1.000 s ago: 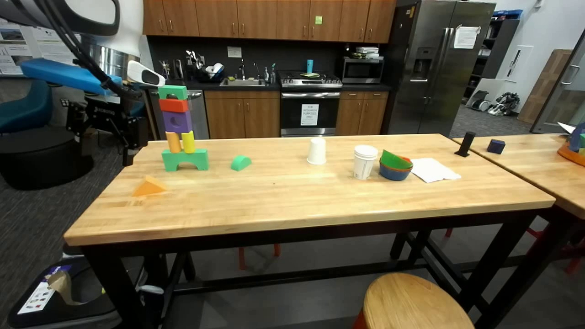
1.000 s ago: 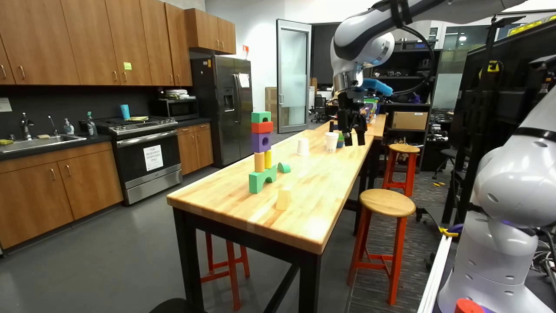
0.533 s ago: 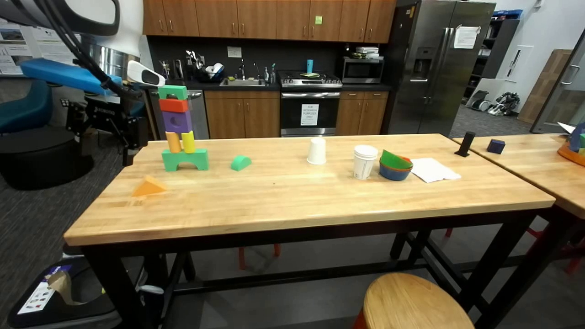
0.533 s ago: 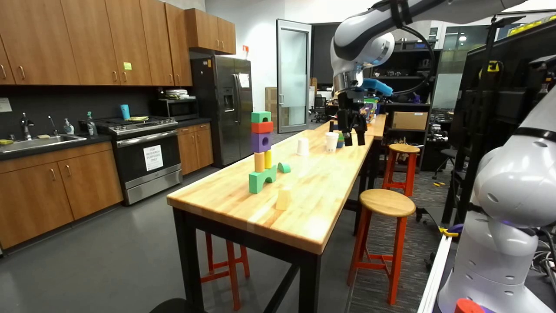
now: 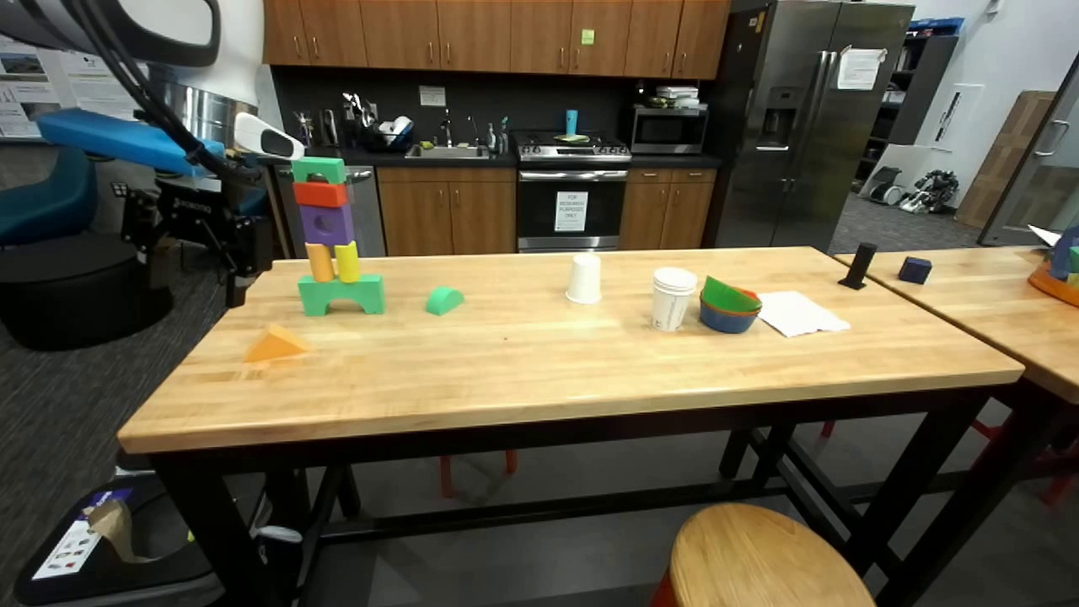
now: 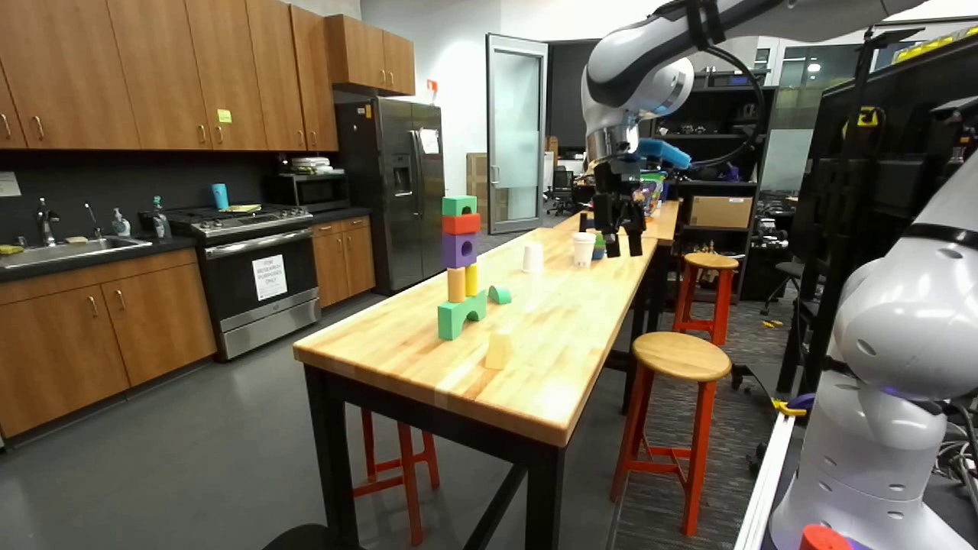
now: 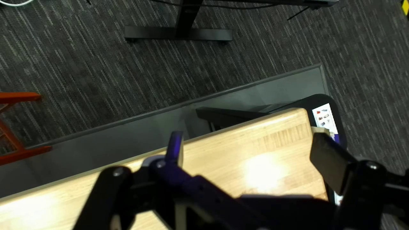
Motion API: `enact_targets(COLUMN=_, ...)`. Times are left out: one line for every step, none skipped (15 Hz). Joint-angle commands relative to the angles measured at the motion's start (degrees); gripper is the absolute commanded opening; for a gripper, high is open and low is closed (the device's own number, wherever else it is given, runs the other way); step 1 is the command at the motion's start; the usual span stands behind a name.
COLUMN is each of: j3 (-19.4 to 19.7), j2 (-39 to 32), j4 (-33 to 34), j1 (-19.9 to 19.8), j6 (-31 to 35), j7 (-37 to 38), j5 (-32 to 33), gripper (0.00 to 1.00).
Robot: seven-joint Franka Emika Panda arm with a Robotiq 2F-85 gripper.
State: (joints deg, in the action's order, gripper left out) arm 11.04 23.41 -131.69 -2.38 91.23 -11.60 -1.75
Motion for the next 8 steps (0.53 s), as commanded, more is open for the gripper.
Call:
enact_targets(j3=-1.2, j2=-1.1, j4=-1.5, j1=-0.6, j6=1.9, j7=-1.4, j5=0.2, gripper=1.00)
enact_targets(j3=-1.3, j2=-1.8, j4=-1.9, j1=-0.5, j6=3.1, j7=-1.6, j5=0.1, gripper=1.00)
enact_targets(j3=-1.5, j2=-3.0, j4=-2.2, j1=-0.6, j6=4.8, j7=-1.2, j5=0.3, gripper=1.00)
enact_targets(j3=-1.8, j2=-4.2, j4=-2.4, j1=-0.6, j6=6.6, j7=-0.7, j5=0.3, gripper=1.00)
enact_targets(j3=-1.9, j2=-5.3, j4=-2.4, j1=-0.6, j6=8.3, j7=-0.4, j5=0.2, gripper=1.00)
enact_targets(j3=-1.9, j2=-6.9, j4=-2.1, j1=-0.7, j6=10.2, j7=-0.3, j5=-0.1, gripper=1.00)
enact_targets(j3=-1.8, j2=-8.0, j4=-1.7, j1=-0.8, j6=11.9, j7=-0.2, j5=-0.5, gripper=1.00)
enact_targets(j3=-1.6, j2=-9.7, j4=-0.9, j1=-0.8, j6=13.4, j7=-0.5, j5=-1.2, gripper=1.00)
